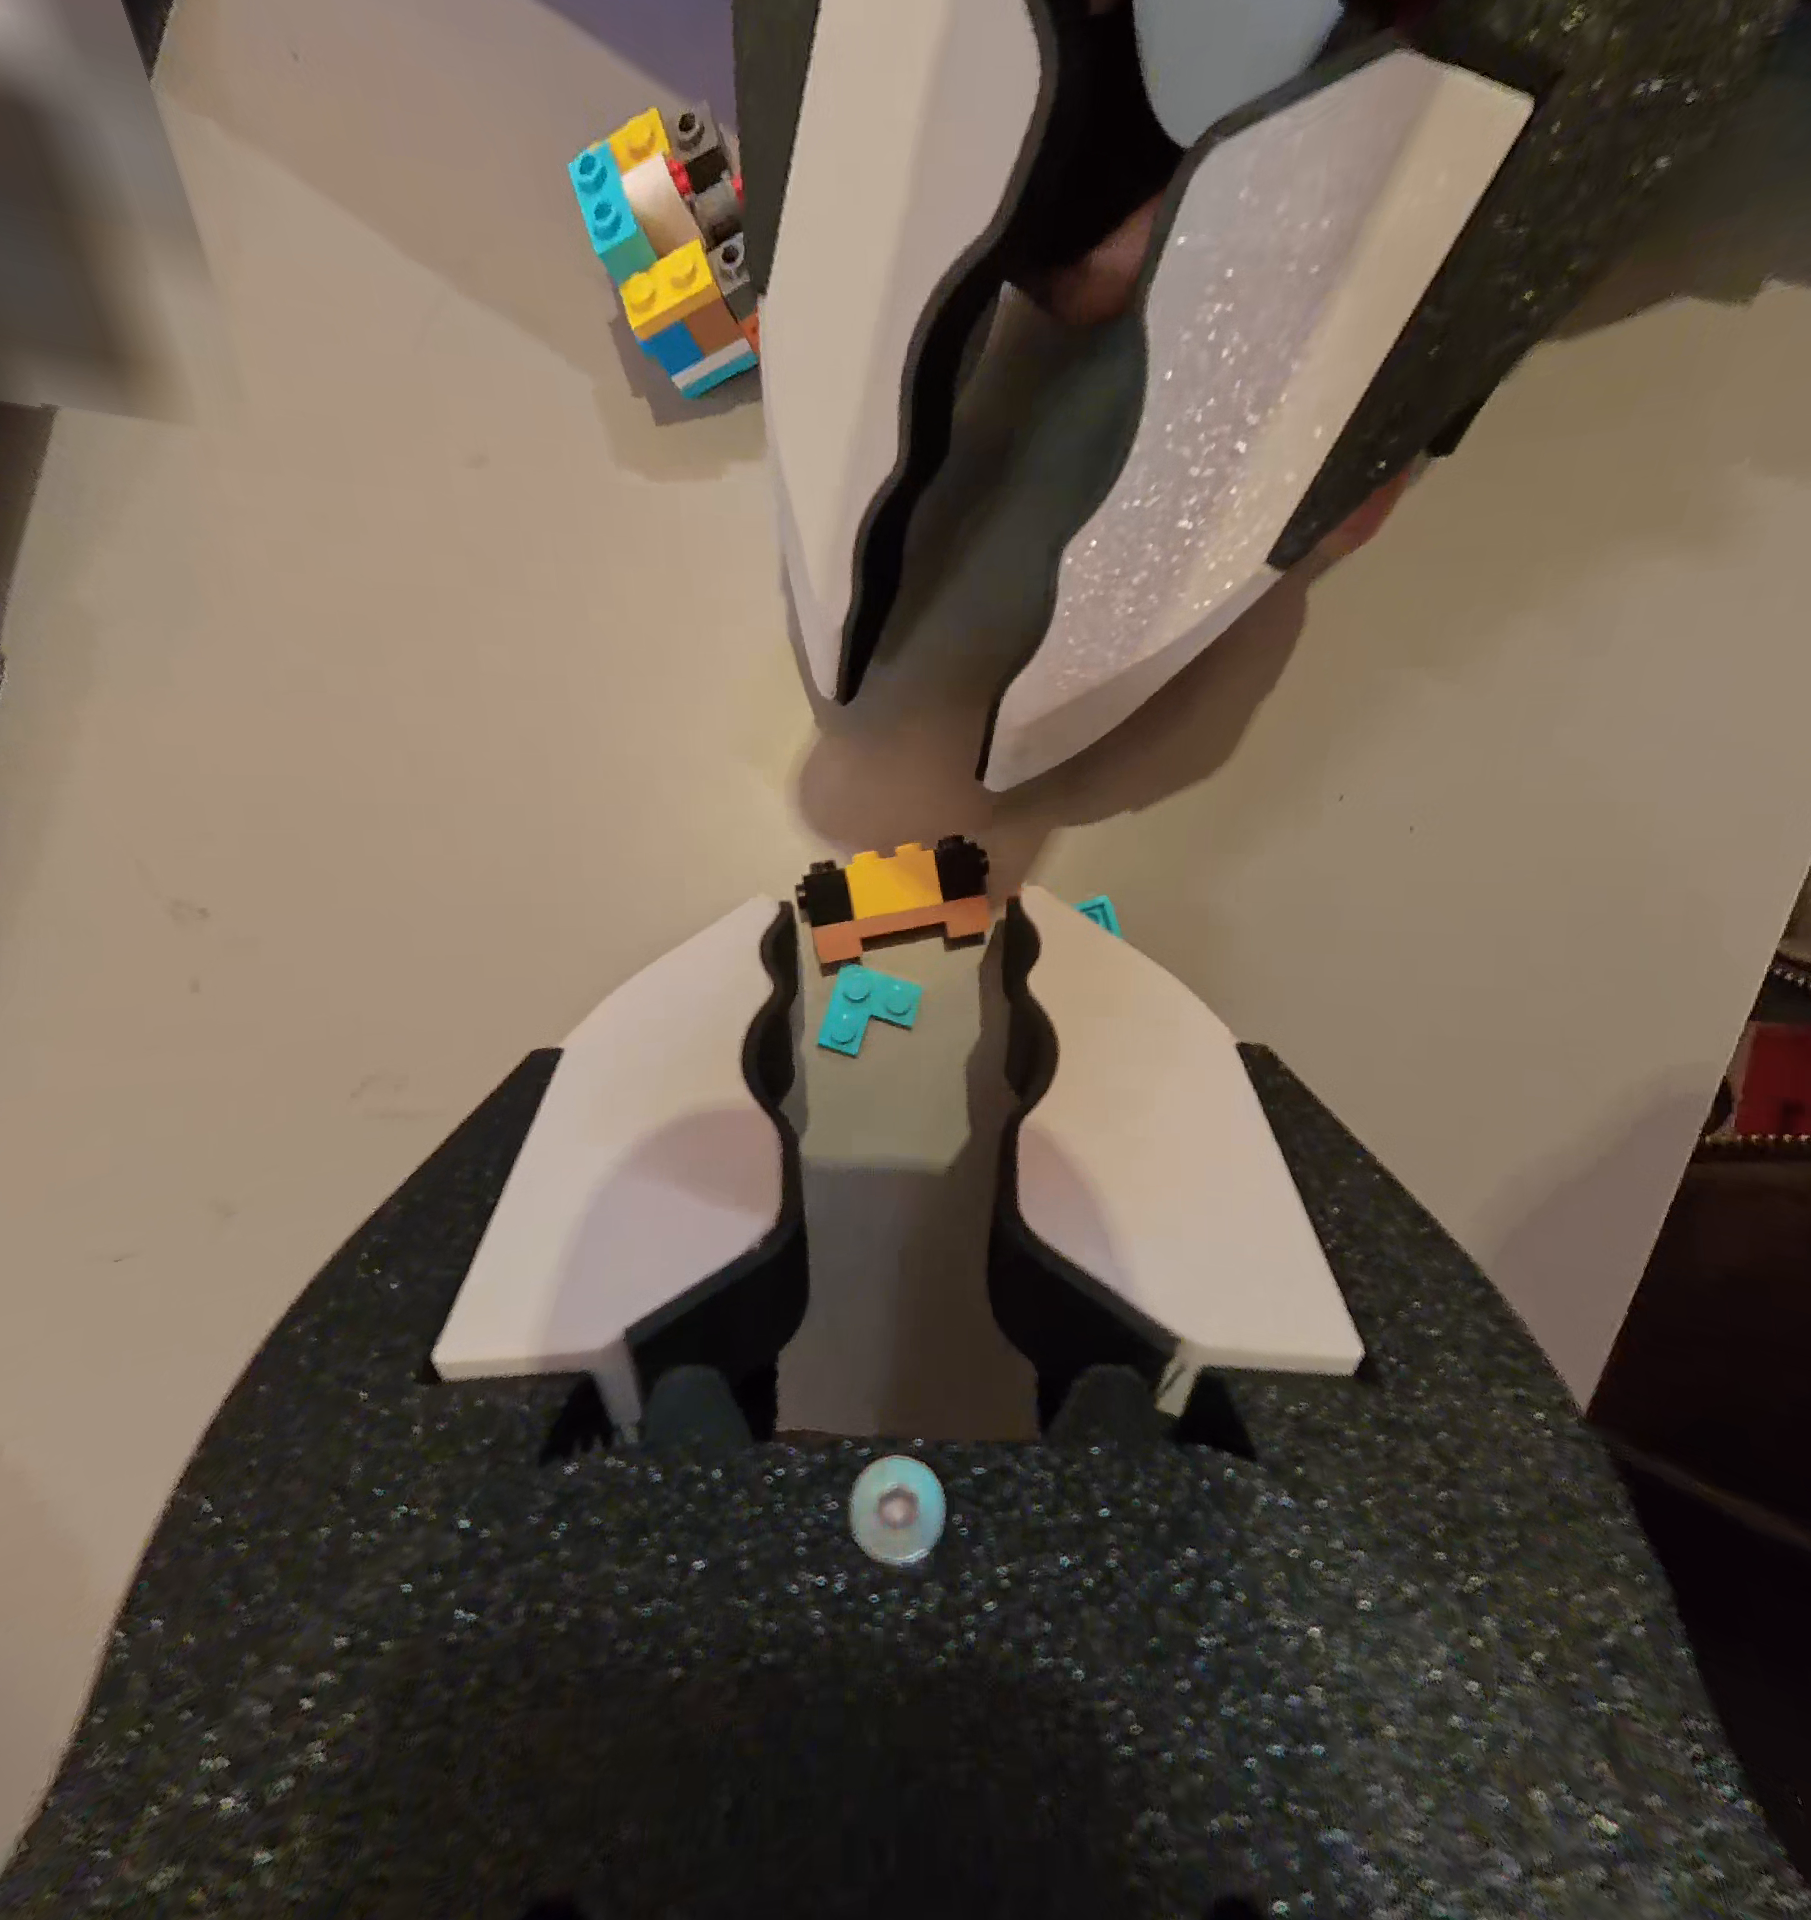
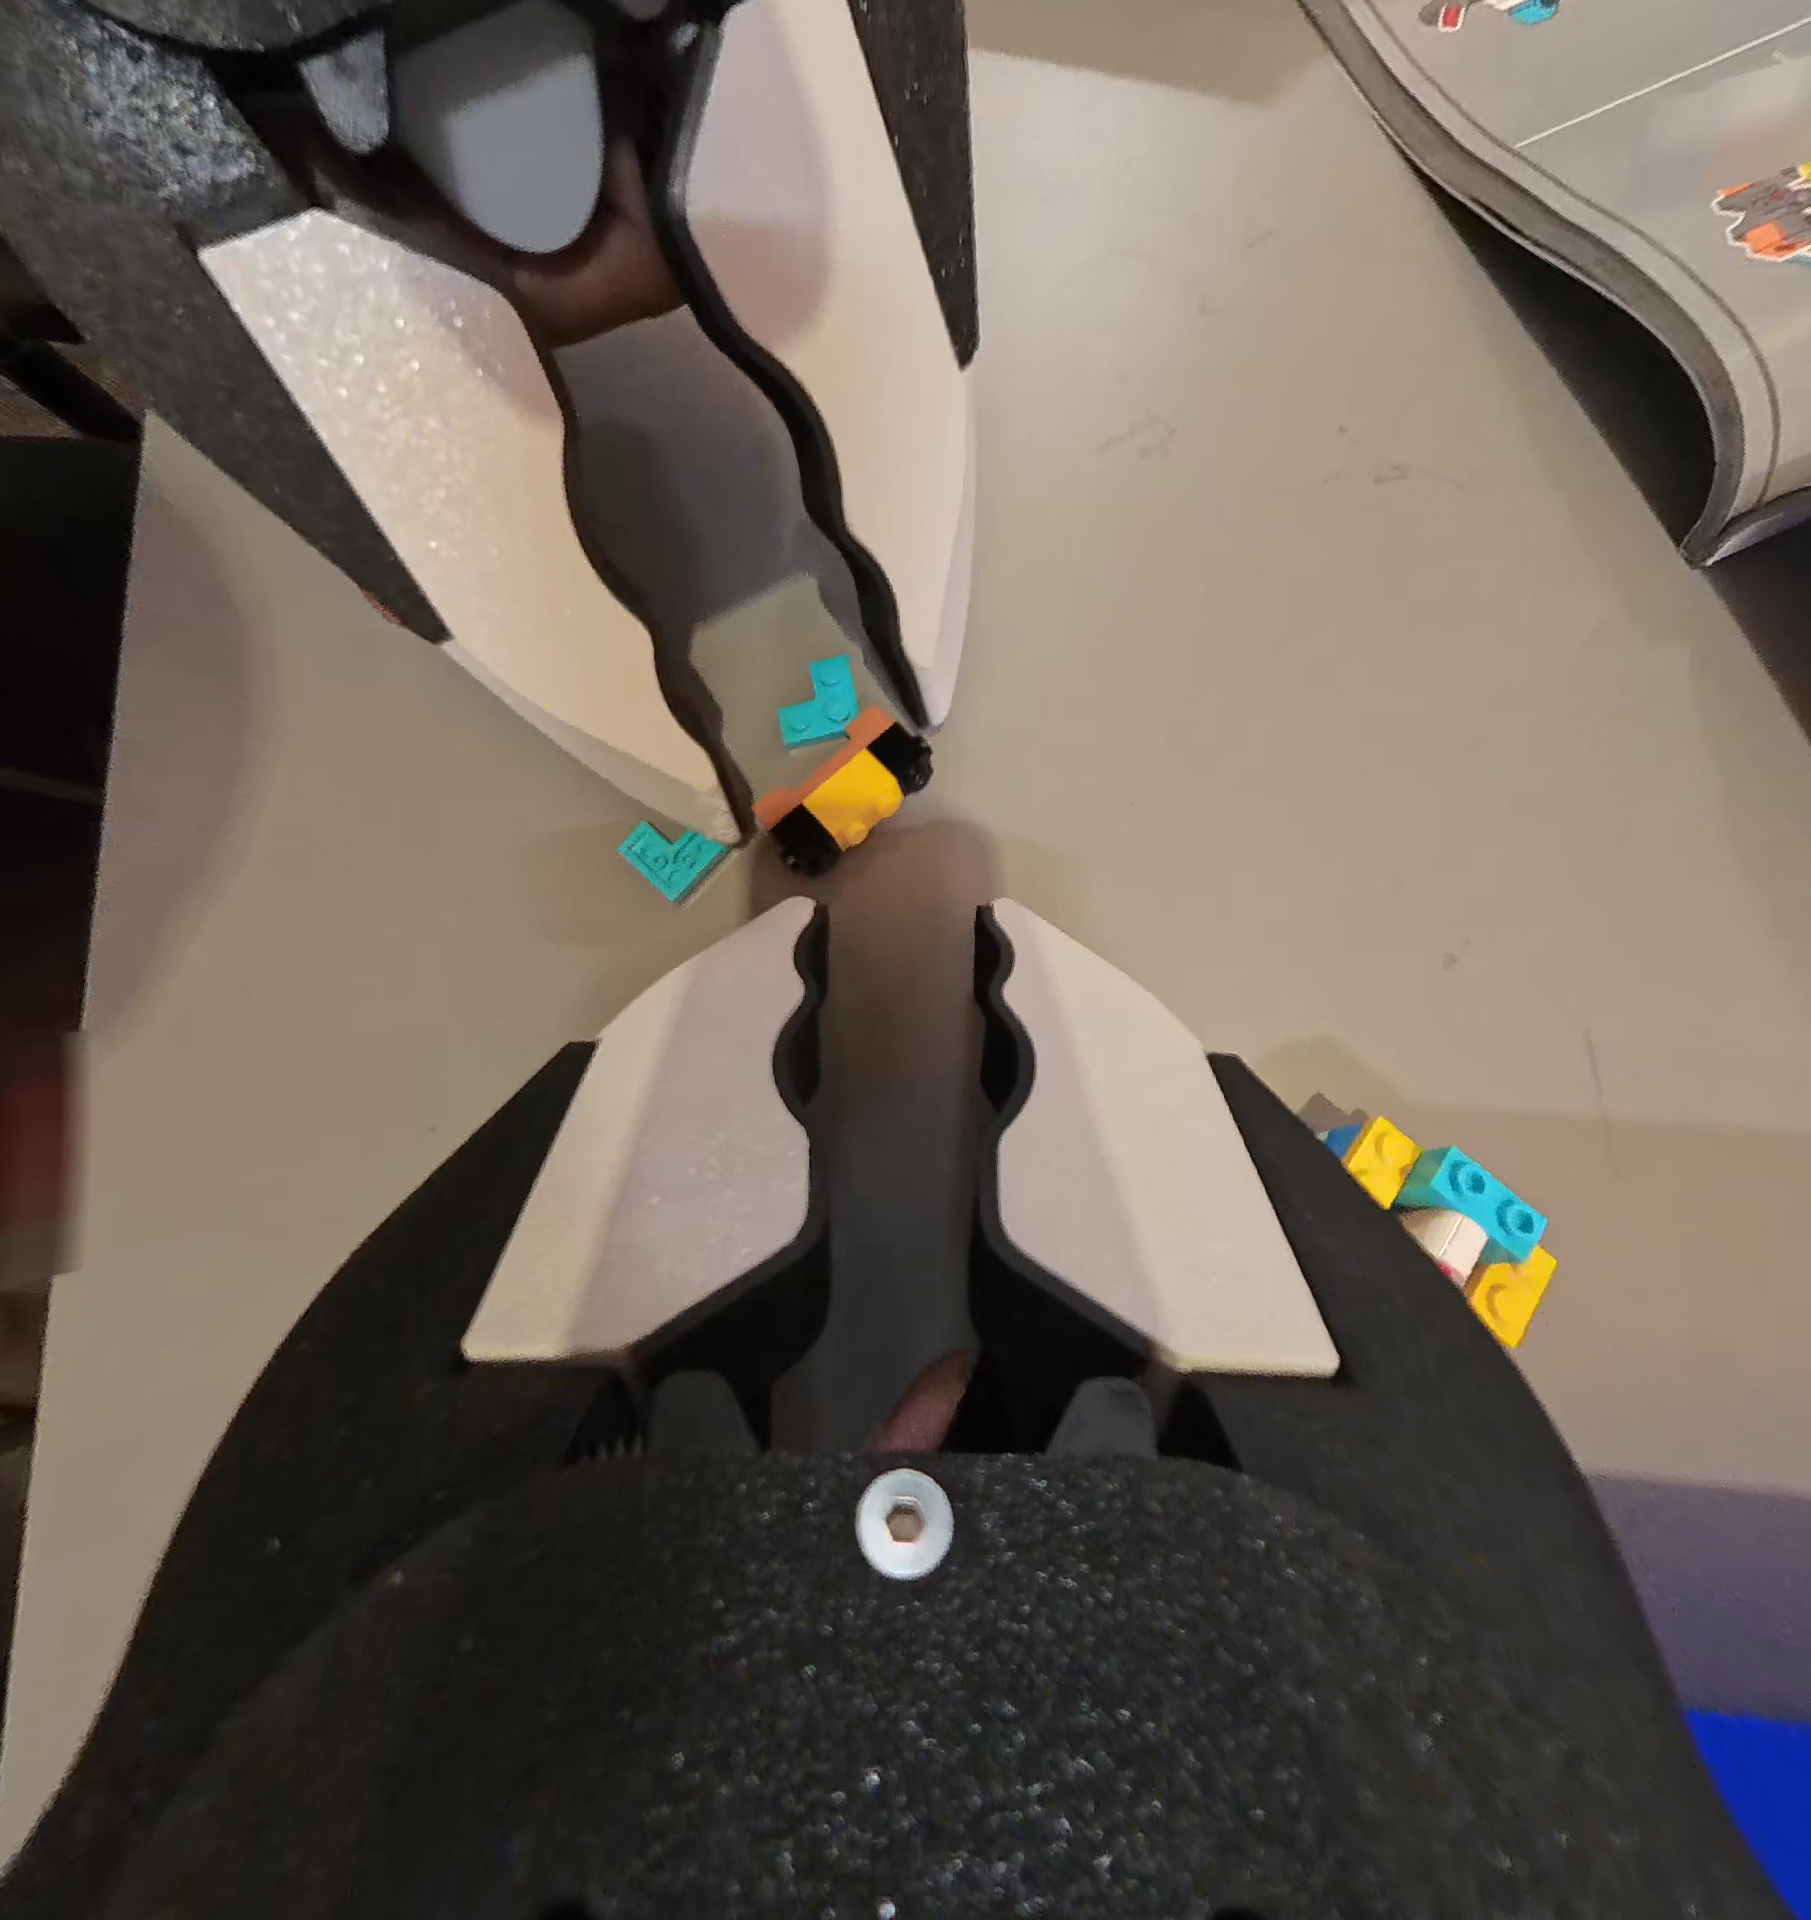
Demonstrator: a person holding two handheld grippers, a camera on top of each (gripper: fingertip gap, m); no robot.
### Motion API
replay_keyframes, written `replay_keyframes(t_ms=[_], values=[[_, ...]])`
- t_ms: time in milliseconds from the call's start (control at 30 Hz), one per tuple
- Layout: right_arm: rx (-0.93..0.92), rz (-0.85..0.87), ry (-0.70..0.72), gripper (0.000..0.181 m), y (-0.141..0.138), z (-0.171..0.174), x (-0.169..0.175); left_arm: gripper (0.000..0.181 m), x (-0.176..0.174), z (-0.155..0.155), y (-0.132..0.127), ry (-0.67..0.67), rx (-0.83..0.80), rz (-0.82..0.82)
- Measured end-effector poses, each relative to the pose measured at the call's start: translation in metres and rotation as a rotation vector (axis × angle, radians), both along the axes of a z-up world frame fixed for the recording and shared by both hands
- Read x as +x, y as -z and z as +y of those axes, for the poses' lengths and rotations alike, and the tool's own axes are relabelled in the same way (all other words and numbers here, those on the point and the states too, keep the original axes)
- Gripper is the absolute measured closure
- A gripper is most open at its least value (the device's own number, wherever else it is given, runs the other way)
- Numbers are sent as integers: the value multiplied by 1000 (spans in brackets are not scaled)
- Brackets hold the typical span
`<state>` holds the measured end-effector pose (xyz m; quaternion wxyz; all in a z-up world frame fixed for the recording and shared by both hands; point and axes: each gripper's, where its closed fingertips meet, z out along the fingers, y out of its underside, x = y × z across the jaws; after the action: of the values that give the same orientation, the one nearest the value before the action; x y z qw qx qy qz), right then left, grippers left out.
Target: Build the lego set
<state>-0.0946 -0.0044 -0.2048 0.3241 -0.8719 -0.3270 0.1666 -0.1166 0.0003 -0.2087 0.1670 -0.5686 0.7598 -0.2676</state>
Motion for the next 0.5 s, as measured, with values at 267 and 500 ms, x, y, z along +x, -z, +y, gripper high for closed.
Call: replay_keyframes(t_ms=[267,500], values=[[9,39,35,153,-1,-6,1,145,7,1,5,-29,41,-30],[194,222,100,147,-31,-12,7,145,22,-18,-48,26,-218,-428]])
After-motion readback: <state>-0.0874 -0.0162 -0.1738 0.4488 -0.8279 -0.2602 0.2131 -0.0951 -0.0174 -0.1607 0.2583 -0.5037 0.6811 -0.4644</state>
